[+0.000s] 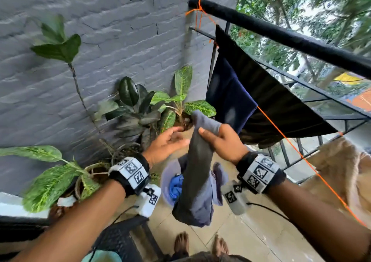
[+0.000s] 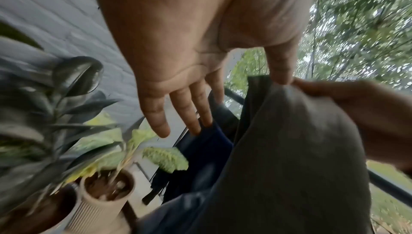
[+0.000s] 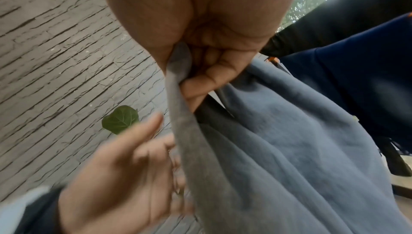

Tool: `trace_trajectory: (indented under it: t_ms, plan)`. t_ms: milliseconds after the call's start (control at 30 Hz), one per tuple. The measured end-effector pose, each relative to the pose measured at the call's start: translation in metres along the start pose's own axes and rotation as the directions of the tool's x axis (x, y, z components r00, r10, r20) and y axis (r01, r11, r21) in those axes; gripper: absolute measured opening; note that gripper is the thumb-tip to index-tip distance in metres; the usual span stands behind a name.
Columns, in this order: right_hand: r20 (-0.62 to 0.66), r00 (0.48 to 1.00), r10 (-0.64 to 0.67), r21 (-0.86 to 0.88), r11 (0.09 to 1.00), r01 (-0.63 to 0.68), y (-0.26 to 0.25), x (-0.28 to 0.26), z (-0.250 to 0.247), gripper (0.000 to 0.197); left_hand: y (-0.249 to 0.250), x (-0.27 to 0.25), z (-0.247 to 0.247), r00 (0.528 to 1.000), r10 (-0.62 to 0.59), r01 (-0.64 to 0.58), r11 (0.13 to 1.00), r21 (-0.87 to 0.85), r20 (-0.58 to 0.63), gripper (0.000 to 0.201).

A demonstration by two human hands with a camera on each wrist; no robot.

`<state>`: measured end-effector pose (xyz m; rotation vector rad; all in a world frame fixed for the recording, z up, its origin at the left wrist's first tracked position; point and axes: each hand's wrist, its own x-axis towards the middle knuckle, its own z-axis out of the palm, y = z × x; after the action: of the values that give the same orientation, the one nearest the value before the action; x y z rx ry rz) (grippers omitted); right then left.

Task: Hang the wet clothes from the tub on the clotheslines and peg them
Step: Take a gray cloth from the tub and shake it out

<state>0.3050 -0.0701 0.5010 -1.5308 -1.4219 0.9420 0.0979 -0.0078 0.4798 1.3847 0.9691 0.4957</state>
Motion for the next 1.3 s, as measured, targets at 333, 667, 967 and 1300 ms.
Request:
trace_trajectory:
  t_ms: [333,667,967,1300]
  plan:
    - [-0.058,0.998,0.022,0.072,0.997,-0.018,-0.065,0.000,-0.010,0.026,-0.099,-0.022,0.024,0.957,-0.125,0.028,0.939,0.343,0.264,0.122]
    - [-0.238,0.967,0.089,0.223,0.974,-0.035,-0.088,0.009,-0.024,0.034,-0.123,-0.014,0.045,0.984,-0.131,0.048,0.857,0.513,0.125,0.053]
    - [-0.423,0.787,0.450,0.581,0.801,-0.145,-0.036,0.040,-0.053,0.023,-0.098,0.002,-0.002,1.000,-0.010,0.020,0.859,0.512,-0.023,0.033]
    - [-0.148,0.651,0.745,0.606,0.588,-0.536,0.045,0.020,-0.026,0.019,-0.022,-0.007,-0.025,0.966,0.260,-0.187,0.691,0.699,0.001,0.051]
